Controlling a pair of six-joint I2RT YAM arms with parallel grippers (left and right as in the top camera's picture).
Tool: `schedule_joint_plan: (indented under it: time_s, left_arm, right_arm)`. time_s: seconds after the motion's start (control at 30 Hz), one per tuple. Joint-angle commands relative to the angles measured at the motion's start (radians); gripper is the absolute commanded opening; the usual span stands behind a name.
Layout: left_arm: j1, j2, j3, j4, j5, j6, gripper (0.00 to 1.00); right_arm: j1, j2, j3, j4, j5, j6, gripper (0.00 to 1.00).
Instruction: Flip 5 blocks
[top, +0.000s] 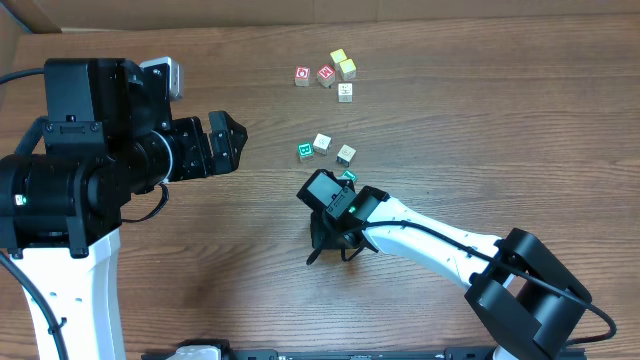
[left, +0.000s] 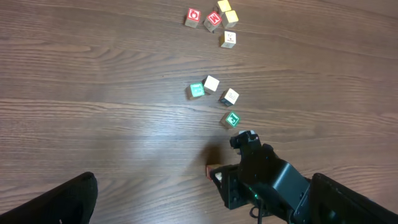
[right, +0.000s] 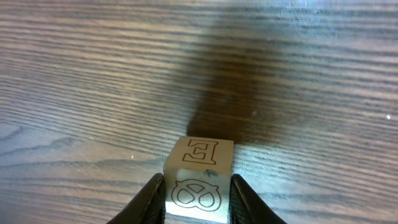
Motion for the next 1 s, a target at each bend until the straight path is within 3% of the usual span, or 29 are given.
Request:
schedule_joint_plan:
  time_s: [0.0, 0.47, 0.7, 0.97]
  left_arm:
    - [0.006, -0.005, 0.019, 0.002, 0.004, 0.012, 1.0]
    - [0.006, -0.005, 0.019, 0.002, 0.004, 0.012, 1.0]
    - [0.006, -0.005, 0.019, 0.002, 0.004, 0.012, 1.0]
    - [0.006, -0.005, 0.019, 0.002, 0.005, 0.012, 1.0]
  right_arm:
    - [0.002, 0.005, -0.003, 0.018, 0.043, 0.001, 0.29]
    - [0.002, 0.005, -0.003, 0.054, 0.101, 0.001, 0.31]
    - [0.002, 0.005, -0.003, 0.054, 0.101, 0.0, 0.58]
    - [-0.097, 0.004, 0.157, -0.039, 0.092, -0.05, 0.62]
